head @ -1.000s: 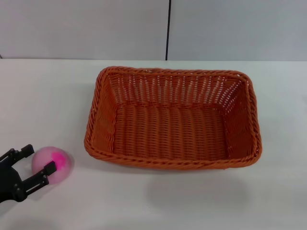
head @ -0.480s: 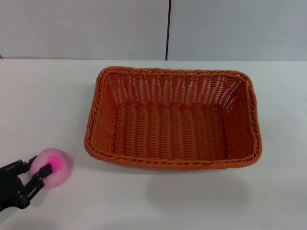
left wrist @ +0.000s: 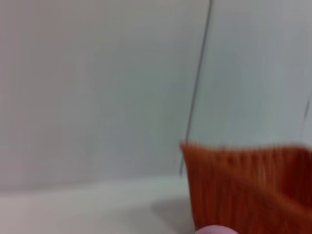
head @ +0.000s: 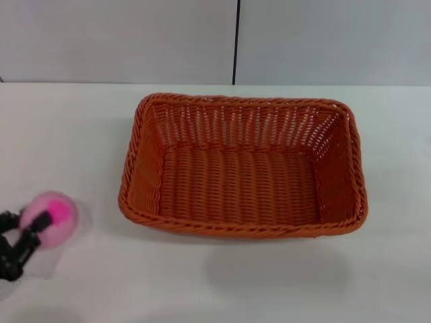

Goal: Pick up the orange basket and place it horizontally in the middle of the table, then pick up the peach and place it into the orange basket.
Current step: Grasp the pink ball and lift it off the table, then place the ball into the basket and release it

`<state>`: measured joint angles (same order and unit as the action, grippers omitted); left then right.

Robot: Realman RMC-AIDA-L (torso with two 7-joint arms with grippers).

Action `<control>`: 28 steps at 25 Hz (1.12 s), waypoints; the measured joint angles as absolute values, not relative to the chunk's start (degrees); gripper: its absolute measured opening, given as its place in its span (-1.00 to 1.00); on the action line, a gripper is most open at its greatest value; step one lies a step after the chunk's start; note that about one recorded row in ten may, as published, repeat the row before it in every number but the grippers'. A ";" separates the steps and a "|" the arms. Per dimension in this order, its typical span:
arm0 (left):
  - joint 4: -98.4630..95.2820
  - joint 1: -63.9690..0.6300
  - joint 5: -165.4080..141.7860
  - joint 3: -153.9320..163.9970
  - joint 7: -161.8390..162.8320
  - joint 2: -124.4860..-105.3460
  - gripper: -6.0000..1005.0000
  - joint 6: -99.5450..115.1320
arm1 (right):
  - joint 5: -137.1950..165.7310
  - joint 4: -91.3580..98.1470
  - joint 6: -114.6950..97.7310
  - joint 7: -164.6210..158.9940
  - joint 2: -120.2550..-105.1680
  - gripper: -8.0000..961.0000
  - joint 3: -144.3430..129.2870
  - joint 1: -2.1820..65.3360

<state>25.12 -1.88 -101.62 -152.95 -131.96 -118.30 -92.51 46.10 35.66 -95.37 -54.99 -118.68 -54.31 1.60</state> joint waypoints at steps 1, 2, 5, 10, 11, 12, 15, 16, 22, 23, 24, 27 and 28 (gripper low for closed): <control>25.12 -2.05 -101.52 -154.65 -131.90 -118.30 -0.46 -94.03 | 46.09 35.66 -95.44 -55.02 -118.71 0.14 -54.31 1.59; 25.12 -2.05 -101.52 -154.65 -131.90 -118.30 -0.47 -94.03 | 46.09 35.66 -95.44 -55.02 -118.71 0.14 -54.31 1.59; 25.12 -3.82 -100.57 -159.36 -131.60 -118.34 -0.51 -101.87 | 46.07 35.66 -95.69 -55.10 -118.73 0.14 -54.32 1.58; 23.17 -8.26 -99.86 -158.99 -131.39 -118.44 -0.60 -106.27 | 45.86 35.59 -96.30 -55.13 -118.90 0.14 -54.68 1.58; 22.61 -8.96 -99.86 -158.92 -131.34 -118.44 -0.62 -106.45 | 45.86 35.59 -96.30 -55.13 -118.90 0.14 -54.68 1.58; 21.41 -10.41 -99.87 -158.79 -131.30 -118.44 -0.63 -106.69 | 45.84 35.29 -96.73 -55.13 -118.92 0.14 -54.71 1.58; 18.33 -14.21 -100.06 -158.05 -131.51 -118.49 -0.67 -106.21 | 45.43 32.81 -99.10 -55.13 -118.84 0.14 -53.55 1.62; 17.25 -15.52 -100.15 -157.27 -131.60 -118.57 -0.69 -105.58 | 45.41 32.12 -99.51 -55.09 -118.84 0.14 -52.82 1.66; 8.99 -22.30 -100.17 -154.55 -137.43 -118.83 -0.79 -98.77 | 45.40 27.44 -101.36 -54.91 -118.93 0.14 -46.88 1.77; 5.95 -24.27 -100.27 -153.36 -139.91 -118.86 -0.80 -95.69 | 45.39 24.69 -102.18 -54.91 -118.86 0.14 -43.58 1.93; 5.00 -25.04 -100.28 -152.77 -140.86 -118.88 -0.81 -94.52 | 45.39 22.89 -102.49 -54.93 -118.80 0.14 -41.26 1.98; 3.35 -26.14 -100.22 -151.95 -142.92 -118.95 -0.84 -92.51 | 45.42 22.27 -102.56 -55.02 -118.78 0.14 -40.40 1.93; 2.39 -26.36 -99.93 -152.57 -144.09 -119.00 -0.85 -91.69 | 45.63 21.60 -102.59 -55.06 -118.77 0.14 -39.27 1.73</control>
<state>2.39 -26.36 -99.93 -152.57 -144.09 -119.00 -91.69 45.63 21.60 -102.59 -55.06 -118.77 -39.27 1.73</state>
